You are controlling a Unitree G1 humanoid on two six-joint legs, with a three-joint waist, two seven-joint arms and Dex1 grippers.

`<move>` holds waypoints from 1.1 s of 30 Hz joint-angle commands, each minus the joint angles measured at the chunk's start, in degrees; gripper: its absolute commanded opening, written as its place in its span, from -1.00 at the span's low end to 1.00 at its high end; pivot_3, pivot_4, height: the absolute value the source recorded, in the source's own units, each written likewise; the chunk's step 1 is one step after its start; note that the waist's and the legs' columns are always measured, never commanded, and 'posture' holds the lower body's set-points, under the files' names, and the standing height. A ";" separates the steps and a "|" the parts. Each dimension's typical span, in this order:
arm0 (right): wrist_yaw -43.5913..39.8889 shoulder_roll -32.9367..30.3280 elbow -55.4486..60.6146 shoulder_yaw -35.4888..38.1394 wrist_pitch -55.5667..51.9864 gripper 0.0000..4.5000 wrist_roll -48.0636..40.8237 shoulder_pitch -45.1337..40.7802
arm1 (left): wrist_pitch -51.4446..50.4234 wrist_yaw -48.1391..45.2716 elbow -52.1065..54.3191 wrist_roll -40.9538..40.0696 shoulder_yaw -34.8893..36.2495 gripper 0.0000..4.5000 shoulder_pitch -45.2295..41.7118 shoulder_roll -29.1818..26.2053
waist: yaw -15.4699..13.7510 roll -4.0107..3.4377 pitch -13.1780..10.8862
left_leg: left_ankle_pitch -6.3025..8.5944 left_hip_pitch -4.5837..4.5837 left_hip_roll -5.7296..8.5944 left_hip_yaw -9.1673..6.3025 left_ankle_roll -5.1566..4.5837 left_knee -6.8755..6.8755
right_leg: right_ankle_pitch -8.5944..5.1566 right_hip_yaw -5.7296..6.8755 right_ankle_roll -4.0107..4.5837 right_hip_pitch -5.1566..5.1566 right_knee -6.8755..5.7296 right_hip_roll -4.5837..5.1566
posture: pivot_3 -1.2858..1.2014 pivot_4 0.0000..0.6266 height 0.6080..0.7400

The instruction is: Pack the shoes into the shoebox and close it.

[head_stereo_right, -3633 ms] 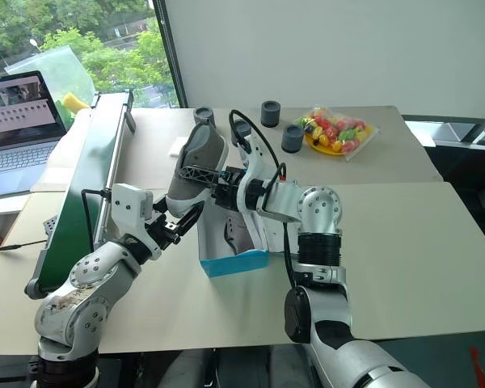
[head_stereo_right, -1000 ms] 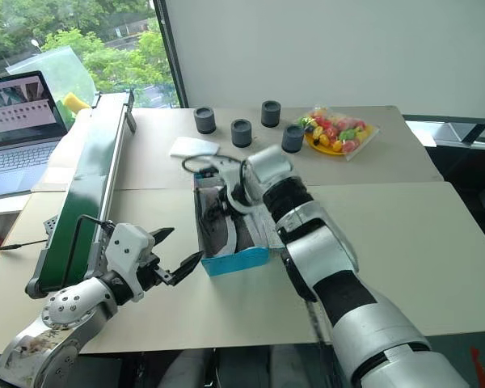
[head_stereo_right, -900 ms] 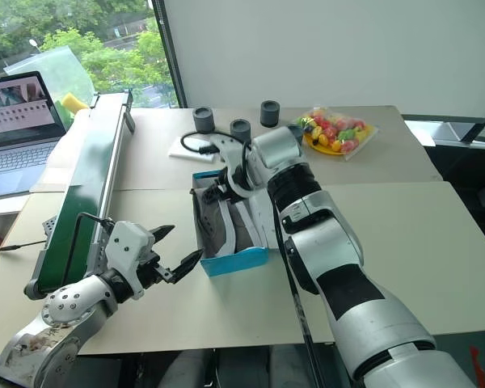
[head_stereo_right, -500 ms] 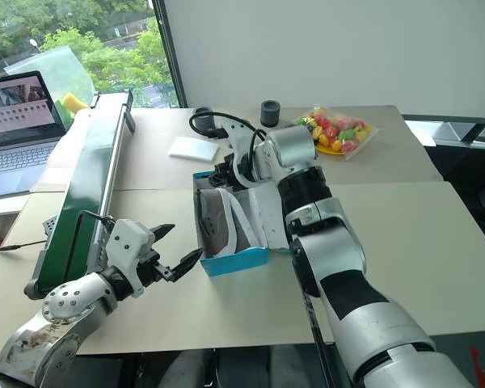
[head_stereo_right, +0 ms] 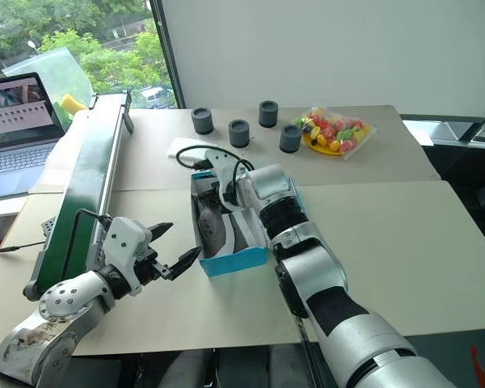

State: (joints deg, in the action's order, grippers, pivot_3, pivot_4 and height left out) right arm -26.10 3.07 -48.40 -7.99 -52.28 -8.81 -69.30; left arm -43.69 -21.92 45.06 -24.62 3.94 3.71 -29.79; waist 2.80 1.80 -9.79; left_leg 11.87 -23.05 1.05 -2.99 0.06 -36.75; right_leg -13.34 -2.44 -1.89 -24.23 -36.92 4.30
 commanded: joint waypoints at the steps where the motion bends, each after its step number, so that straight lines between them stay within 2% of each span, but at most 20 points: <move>1: -1.93 1.94 -8.08 -2.92 5.73 -0.99 3.67 -0.39 | -0.08 0.38 2.00 -0.60 1.20 1.00 -0.54 -0.20 | -0.01 0.00 0.00 | 0.00 0.04 0.00 0.00 0.00 0.00 | 0.00 0.00 0.00 0.02 -0.02 0.00 | 0.03 -0.52 1.00; 5: -2.23 2.54 -12.92 -2.23 9.89 -0.99 5.03 -1.87 | -0.33 0.88 2.53 -0.67 1.20 1.00 -0.21 -0.01 | -0.13 0.00 0.01 | 0.00 0.13 0.00 -0.01 0.00 0.00 | 0.00 0.00 0.00 0.11 -0.02 0.00 | 0.03 -0.52 1.00; 9: -2.67 1.04 -11.51 1.41 8.46 -0.99 3.18 -4.82 | -0.36 1.35 2.58 -0.83 1.31 1.00 -0.13 0.12 | -0.17 0.01 0.01 | 0.00 0.14 0.01 -0.08 0.00 0.00 | 0.00 0.00 0.00 0.12 -0.02 0.01 | 0.03 -0.52 1.00; 14: -5.36 -3.18 -1.56 3.88 0.21 -0.99 0.88 -6.96 | -0.24 1.34 2.07 -0.86 0.95 1.00 -0.40 0.10 | -0.33 0.00 0.00 | 0.00 0.02 0.02 -0.10 0.00 0.00 | 0.00 0.01 0.00 0.03 -0.03 0.01 | 0.03 -0.52 1.00; 20: -10.31 -10.55 18.28 2.85 -14.27 -0.99 -3.35 -4.56 | 0.09 0.40 0.38 -0.90 0.60 1.00 -1.76 -0.21 | -0.34 0.00 -0.01 | 0.00 -0.20 0.01 -0.08 0.00 0.00 | 0.00 0.05 0.00 -0.13 0.04 0.01 | 0.03 -0.52 1.00; 25: -8.78 -11.75 24.22 3.51 -18.70 -0.99 -4.76 -1.49 | 0.30 -0.17 -0.36 -0.81 0.35 1.00 -2.58 -0.30 | -0.05 0.00 0.00 | 0.00 -0.12 0.00 -0.03 0.00 0.00 | 0.00 0.02 0.00 -0.07 0.01 0.01 | 0.03 -0.52 1.00; 33: -5.03 -14.98 32.59 2.58 -17.73 -0.99 -3.71 7.00 | 0.15 -0.15 0.33 -0.56 0.38 1.00 -2.35 -0.24 | -0.47 0.01 0.00 | 0.00 -0.19 0.02 -0.05 0.00 -0.01 | 0.00 0.05 0.00 -0.09 0.05 0.04 | 0.03 -0.52 1.00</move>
State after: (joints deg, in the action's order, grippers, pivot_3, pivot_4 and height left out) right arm -31.85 -10.76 -20.56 -5.59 -70.85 -12.45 -63.32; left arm -44.11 -22.01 44.02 -24.96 3.93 1.57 -29.79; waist 2.33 1.81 -9.80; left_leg 11.87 -23.24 1.07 -3.05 0.05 -36.76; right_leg -13.34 -2.39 -1.90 -24.31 -36.87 4.35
